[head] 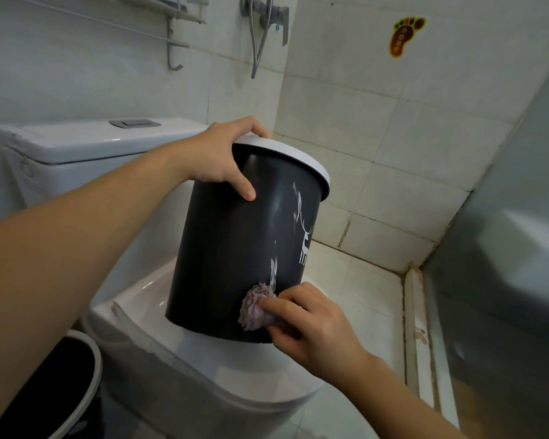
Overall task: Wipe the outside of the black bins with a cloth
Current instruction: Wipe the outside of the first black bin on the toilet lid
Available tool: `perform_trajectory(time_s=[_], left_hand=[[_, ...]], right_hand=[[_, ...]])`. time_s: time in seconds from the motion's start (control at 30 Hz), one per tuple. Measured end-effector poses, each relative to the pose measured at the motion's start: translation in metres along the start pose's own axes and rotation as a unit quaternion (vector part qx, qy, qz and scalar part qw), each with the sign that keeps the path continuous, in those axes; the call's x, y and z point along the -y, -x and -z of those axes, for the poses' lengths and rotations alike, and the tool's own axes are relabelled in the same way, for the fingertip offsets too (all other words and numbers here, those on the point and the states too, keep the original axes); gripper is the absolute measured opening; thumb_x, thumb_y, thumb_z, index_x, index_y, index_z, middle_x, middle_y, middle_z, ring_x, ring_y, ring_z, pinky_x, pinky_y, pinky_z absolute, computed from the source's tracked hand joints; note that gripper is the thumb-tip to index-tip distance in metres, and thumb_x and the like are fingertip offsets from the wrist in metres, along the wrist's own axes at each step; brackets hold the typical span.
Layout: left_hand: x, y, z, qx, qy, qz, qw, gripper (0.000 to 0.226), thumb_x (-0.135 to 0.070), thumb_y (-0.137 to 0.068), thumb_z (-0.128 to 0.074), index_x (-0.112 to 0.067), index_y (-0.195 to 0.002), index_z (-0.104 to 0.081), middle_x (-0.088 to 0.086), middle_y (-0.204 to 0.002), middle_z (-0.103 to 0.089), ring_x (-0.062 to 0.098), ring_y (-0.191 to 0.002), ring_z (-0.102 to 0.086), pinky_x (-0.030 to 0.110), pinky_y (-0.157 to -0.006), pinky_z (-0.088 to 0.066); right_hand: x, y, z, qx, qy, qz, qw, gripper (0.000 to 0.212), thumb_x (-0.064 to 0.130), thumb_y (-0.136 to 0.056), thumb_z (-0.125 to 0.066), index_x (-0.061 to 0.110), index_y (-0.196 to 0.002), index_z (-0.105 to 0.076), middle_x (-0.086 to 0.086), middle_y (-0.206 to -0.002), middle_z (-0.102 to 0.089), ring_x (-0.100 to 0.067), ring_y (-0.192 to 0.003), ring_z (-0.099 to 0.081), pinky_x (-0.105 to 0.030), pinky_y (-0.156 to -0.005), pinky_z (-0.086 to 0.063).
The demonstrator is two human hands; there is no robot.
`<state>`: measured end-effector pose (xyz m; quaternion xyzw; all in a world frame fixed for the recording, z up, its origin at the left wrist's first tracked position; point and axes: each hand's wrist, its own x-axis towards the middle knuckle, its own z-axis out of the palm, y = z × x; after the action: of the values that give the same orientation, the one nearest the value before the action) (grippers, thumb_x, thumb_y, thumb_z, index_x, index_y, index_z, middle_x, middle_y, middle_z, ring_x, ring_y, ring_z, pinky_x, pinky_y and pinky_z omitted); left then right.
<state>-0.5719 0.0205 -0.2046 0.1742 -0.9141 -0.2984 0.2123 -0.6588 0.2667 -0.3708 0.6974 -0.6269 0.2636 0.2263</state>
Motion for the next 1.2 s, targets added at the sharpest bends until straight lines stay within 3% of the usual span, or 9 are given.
perform_trajectory(time_s=[0.17,0.3,0.37,0.43,0.5,0.6,0.77,1.03,1.2], left_hand=[[-0.005,-0.002,-0.005,-0.002,-0.076,-0.015,0.997,0.082,-0.025,-0.054,-0.093,-0.051,-0.115,-0.044,-0.007,-0.121,-0.045,0.021,-0.121,-0.039,0.043,-0.102,-0.04],[-0.016,-0.003,-0.011,-0.034,-0.147,-0.029,0.988,0.079,-0.041,-0.051,-0.091,-0.038,-0.114,-0.043,-0.014,-0.106,-0.043,0.018,-0.113,-0.037,0.043,-0.101,-0.036],[-0.018,-0.003,-0.013,-0.021,-0.145,-0.029,0.989,0.084,-0.042,-0.051,-0.091,-0.04,-0.12,-0.043,-0.011,-0.11,-0.046,0.019,-0.113,-0.04,0.04,-0.098,-0.038],[-0.02,-0.003,-0.014,-0.012,-0.169,-0.041,0.985,0.089,-0.039,-0.055,-0.092,-0.046,-0.129,-0.042,-0.009,-0.122,-0.048,0.02,-0.121,-0.037,0.045,-0.104,-0.033],[-0.022,-0.001,-0.011,-0.004,-0.162,-0.032,0.986,0.091,-0.035,-0.056,-0.092,-0.052,-0.131,-0.042,-0.011,-0.12,-0.049,0.021,-0.123,-0.035,0.049,-0.108,-0.03],[-0.019,0.0,-0.007,0.0,-0.118,-0.004,0.993,0.09,-0.029,-0.056,-0.093,-0.058,-0.126,-0.044,-0.02,-0.1,-0.041,0.019,-0.113,-0.036,0.049,-0.108,-0.033],[-0.014,-0.002,-0.004,0.022,-0.072,0.01,0.997,0.088,-0.027,-0.052,-0.094,-0.062,-0.117,-0.046,0.004,-0.128,-0.05,0.03,-0.117,-0.051,0.051,-0.101,-0.047],[-0.014,-0.004,-0.006,0.021,-0.081,0.006,0.996,0.088,-0.031,-0.053,-0.094,-0.063,-0.119,-0.043,0.003,-0.132,-0.048,0.028,-0.121,-0.047,0.049,-0.103,-0.045],[-0.01,-0.003,-0.006,0.013,-0.079,-0.003,0.997,0.089,-0.029,-0.054,-0.094,-0.059,-0.121,-0.045,-0.002,-0.132,-0.049,0.024,-0.123,-0.045,0.048,-0.104,-0.044]], right_hand=[[0.0,0.0,0.001,0.003,-0.002,-0.006,1.0,0.027,0.017,-0.081,-0.074,0.015,-0.108,-0.073,-0.002,-0.09,-0.065,-0.018,-0.078,-0.058,-0.027,-0.064,-0.051],[0.001,-0.004,-0.001,-0.001,-0.013,-0.013,1.0,0.027,0.016,-0.082,-0.073,0.015,-0.109,-0.073,-0.002,-0.091,-0.064,-0.018,-0.079,-0.058,-0.028,-0.065,-0.051],[0.003,-0.005,-0.002,0.003,-0.015,-0.012,1.0,0.026,0.018,-0.083,-0.072,0.016,-0.109,-0.073,-0.001,-0.091,-0.064,-0.017,-0.079,-0.057,-0.028,-0.066,-0.051],[0.004,-0.005,-0.002,0.007,-0.014,-0.009,1.0,0.025,0.019,-0.084,-0.072,0.017,-0.109,-0.073,0.0,-0.091,-0.064,-0.016,-0.08,-0.057,-0.027,-0.065,-0.051],[0.004,-0.005,-0.002,0.006,-0.016,-0.009,1.0,0.025,0.019,-0.085,-0.071,0.017,-0.11,-0.073,0.0,-0.091,-0.064,-0.016,-0.079,-0.057,-0.026,-0.065,-0.05],[0.005,-0.006,-0.001,0.005,-0.022,-0.012,1.0,0.026,0.019,-0.084,-0.071,0.017,-0.11,-0.073,-0.001,-0.092,-0.064,-0.016,-0.079,-0.057,-0.027,-0.065,-0.05],[0.004,-0.007,0.004,-0.004,-0.021,-0.01,1.0,0.026,0.017,-0.083,-0.072,0.016,-0.108,-0.074,-0.001,-0.09,-0.064,-0.017,-0.077,-0.057,-0.028,-0.064,-0.05],[0.004,-0.009,0.008,0.03,0.04,0.074,0.996,0.018,0.015,-0.087,-0.066,0.015,-0.103,-0.074,-0.005,-0.085,-0.063,-0.023,-0.069,-0.055,-0.034,-0.057,-0.048],[-0.008,-0.036,0.018,-0.025,0.046,-0.016,0.998,0.029,0.01,-0.079,-0.074,0.012,-0.107,-0.073,-0.009,-0.085,-0.064,-0.03,-0.073,-0.058,-0.041,-0.06,-0.051]])
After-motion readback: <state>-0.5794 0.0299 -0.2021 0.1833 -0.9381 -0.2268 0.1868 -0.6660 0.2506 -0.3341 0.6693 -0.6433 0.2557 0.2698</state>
